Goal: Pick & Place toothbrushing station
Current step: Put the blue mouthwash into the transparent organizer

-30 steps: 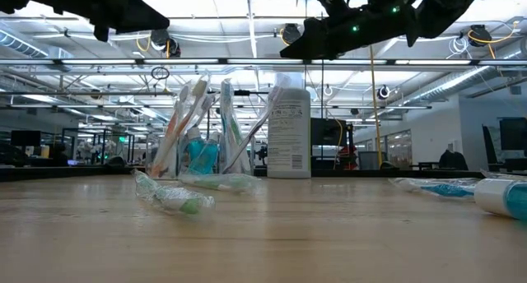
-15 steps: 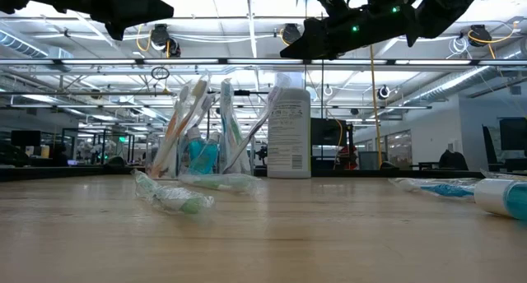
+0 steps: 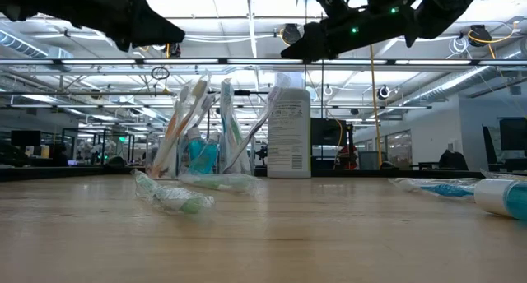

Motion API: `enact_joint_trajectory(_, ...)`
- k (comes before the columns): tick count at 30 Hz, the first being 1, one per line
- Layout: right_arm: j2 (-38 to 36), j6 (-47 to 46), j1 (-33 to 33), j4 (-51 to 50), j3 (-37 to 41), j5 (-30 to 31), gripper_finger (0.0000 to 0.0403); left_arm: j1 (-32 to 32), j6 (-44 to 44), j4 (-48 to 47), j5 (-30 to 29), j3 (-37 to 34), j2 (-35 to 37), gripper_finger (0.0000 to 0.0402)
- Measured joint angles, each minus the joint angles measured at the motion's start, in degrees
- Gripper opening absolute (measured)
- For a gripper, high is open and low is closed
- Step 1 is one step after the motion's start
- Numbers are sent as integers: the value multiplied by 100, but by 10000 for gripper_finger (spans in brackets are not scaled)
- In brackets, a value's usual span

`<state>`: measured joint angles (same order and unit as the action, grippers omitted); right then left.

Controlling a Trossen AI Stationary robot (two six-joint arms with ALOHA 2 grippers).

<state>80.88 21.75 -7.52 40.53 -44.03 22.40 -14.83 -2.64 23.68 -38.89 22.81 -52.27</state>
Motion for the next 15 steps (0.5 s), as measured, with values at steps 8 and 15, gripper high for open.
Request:
enact_joint_trajectory(8, 0, -1, 1, -221, 0, 2, 160, 169, -35, 4, -8, 0, -207, 127)
enact_joint_trajectory(15, 0, -290, -100, -695, 0, -5, 160, 347, -344, 26, 2, 0, -328, 129)
